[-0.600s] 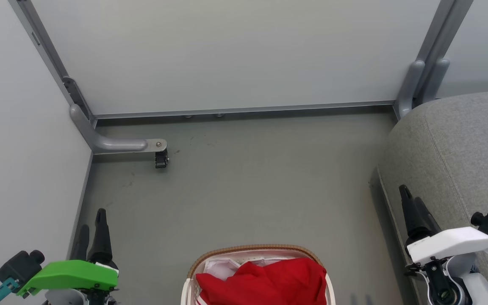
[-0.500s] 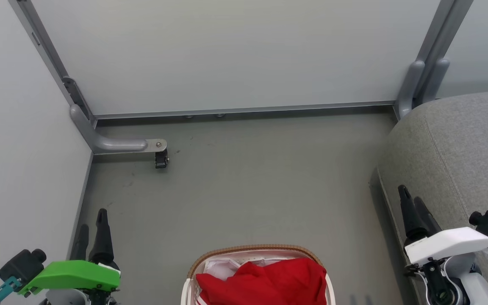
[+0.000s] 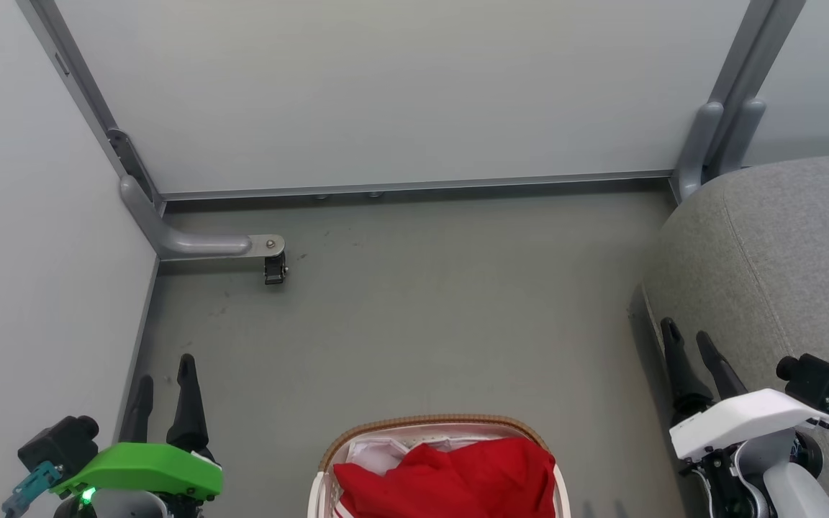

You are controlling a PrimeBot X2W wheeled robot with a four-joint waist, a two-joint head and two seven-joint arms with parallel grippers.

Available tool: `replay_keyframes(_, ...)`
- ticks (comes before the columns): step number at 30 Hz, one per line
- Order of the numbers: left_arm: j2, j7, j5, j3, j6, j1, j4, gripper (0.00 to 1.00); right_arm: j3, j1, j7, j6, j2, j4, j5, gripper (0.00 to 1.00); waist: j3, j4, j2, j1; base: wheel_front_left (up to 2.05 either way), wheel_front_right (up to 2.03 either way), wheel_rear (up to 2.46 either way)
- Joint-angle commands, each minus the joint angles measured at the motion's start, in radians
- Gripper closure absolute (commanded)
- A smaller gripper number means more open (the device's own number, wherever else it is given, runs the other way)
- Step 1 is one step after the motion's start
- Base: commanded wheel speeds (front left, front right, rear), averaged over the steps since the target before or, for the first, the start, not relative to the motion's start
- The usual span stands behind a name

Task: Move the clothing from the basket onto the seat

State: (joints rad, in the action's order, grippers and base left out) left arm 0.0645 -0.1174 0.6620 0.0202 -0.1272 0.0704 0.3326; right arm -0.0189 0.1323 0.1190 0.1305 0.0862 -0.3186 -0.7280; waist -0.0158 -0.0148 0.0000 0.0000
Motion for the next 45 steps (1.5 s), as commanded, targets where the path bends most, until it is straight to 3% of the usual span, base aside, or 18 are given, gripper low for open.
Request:
replay_keyframes(1, 0.0, -0.011, -0.038, -0.002, -0.003, 0.003, -0.002, 0.0, 0.003, 0.005, 0.011, 0.0, 0.002, 0.006, 0.042, 0.0, 0.0, -0.001, 0.0, 0.0, 0.0, 0.0, 0.0)
replay_keyframes(21, -0.006, -0.062, -0.271, -0.019, -0.003, -0.004, 0.002, 0.0, 0.003, 0.01, 0.062, 0.0, -0.011, -0.005, 0.345, 0.0, -0.004, -0.006, 0.0, 0.0, 0.0, 0.0, 0.0)
replay_keyframes(45, -0.01, -0.112, -0.476, -0.051, -0.004, -0.025, 0.006, 0.0, 0.048, 0.016, 0.112, 0.0, -0.03, -0.041, 0.584, 0.0, 0.001, -0.01, 0.0, 0.0, 0.0, 0.0, 0.0)
